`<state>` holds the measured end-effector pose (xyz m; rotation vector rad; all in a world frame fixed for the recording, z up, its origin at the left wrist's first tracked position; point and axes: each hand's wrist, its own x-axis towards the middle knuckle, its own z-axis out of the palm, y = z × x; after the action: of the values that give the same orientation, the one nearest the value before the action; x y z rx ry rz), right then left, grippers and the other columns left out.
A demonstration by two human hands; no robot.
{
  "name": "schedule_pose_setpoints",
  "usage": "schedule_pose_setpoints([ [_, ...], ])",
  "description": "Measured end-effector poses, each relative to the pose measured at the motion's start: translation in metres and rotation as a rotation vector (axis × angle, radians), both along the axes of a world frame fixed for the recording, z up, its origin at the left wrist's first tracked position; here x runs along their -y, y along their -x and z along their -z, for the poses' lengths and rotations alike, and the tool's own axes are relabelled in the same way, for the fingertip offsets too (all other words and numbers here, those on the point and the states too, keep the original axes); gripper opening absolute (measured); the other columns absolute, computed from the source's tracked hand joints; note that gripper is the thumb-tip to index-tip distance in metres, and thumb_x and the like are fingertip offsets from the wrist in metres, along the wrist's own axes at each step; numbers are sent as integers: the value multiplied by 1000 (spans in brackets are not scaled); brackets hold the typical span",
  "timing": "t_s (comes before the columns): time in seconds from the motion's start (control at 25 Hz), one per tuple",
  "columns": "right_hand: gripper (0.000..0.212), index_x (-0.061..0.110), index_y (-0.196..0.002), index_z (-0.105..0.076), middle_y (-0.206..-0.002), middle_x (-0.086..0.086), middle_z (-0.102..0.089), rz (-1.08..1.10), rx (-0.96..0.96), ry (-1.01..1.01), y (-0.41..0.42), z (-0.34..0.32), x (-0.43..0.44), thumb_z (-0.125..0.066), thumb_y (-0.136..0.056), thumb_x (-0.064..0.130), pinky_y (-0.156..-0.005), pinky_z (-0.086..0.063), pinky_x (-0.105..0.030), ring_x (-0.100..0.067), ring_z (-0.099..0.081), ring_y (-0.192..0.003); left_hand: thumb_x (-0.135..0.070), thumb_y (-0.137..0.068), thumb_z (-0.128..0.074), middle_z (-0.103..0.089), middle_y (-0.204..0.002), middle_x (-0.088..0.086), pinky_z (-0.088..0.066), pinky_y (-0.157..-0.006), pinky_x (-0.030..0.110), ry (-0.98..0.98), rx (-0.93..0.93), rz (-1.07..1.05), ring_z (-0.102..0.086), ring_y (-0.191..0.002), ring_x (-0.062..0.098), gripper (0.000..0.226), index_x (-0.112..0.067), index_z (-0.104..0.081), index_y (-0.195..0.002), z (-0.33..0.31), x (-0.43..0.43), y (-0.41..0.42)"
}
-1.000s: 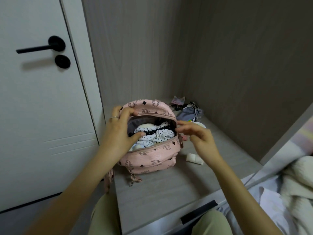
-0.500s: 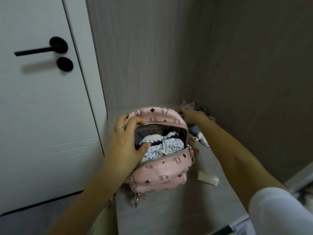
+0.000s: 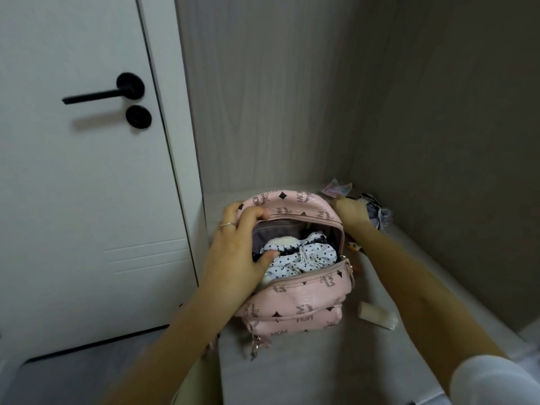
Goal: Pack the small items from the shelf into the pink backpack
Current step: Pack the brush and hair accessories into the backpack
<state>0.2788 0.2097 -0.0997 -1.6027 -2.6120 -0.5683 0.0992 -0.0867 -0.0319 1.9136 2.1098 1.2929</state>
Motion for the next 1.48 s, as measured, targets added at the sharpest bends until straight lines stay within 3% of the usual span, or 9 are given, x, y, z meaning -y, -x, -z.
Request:
schedule_pose_setpoints([
  [0.08, 19, 13, -106, -64, -115, -8, -61, -59, -100, -56, -7, -5, 5, -55, -89, 18, -73, -48, -34, -28, -61, -100, -26, -70, -79, -33, -134, 1, -48, -92, 46, -5, -12, -1, -49, -115, 28, 58, -27, -47, -118, 0, 2, -1],
  [0.32, 18, 2, -108, -52, -105, -20, -64, -43, -1087, 26, -22, -49, 57, -44, -97, 13, -72, -40, -37, -38, -60, -92, -23, -68, -80, -34, -133, 3, -49, -89, 42, -6, -4, -5, -49, -114, 29, 59, -25, -49, -117, -1, 3, -1],
  [0.56, 13, 21, -95, -39, -89, -2, -67, -451, -1459, 20, -29, -122, 164, -35, -97, 8, -75, -50, -30, -16, -65, -87, -23, -68, -81, -35, -133, 3, -47, -91, 38, -11, 0, -9, -48, -116, 30, 60, -25, -47, -118, -1, 6, -3],
  [0.76, 15, 17, -92, -39, -90, -4, -71, -652, -1813, 474, -24, -154, 244, -33, -101, 6, -55, -53, -24, -23, -65, -77, -20, -68, -81, -34, -138, -1, -38, -96, 27, 7, 51, 95, -45, -122, 20, 60, -27, -50, -119, -6, 21, 1],
  [0.96, 14, 10, -94, -41, -93, -5, -61, -743, -1659, 730, -1, -140, 289, -36, -98, -3, -70, -57, -24, -13, -63, -83, -1, -76, -73, -29, -149, -6, -26, -113, 27, 224, 349, 533, -29, -137, 4, 76, -34, -42, -137, -4, 52, 31],
  [1.12, 17, 11, -93, -45, -93, -1, -49, -839, -1295, 560, 16, -123, 306, -43, -93, -6, -84, -53, -38, -13, -53, -87, 19, -79, -56, -47, -140, -11, -38, -101, 15, 105, 633, 573, -42, -130, 4, 73, -39, -55, -124, 1, 64, 29],
  [1.24, 16, 11, -89, -54, -92, 1, -55, -796, -831, 316, 14, -112, 308, -50, -85, -4, -73, -47, -34, -15, -54, -84, 26, -76, -48, -48, -139, -6, -36, -105, 20, 5, 574, 434, -42, -131, 5, 79, -39, -57, -121, 4, 61, 20],
  [1.36, 24, 23, -79, -62, -92, 9, -61, -552, -582, 167, 4, -109, 309, -48, -76, 4, -60, -42, -32, -22, -61, -84, 24, -75, -47, -47, -138, -10, -29, -109, 17, -73, 362, 322, -39, -130, 0, 81, -40, -53, -123, 3, 58, 12],
  [1.48, 38, 32, -100, -70, -111, 13, -64, -421, -396, 235, 0, -107, 305, -48, -82, 7, -67, -41, -27, -18, -59, -103, 22, -77, -46, -49, -135, -10, -30, -109, 17, -107, 339, 300, -41, -128, -1, 77, -39, -53, -123, 0, 59, 10],
])
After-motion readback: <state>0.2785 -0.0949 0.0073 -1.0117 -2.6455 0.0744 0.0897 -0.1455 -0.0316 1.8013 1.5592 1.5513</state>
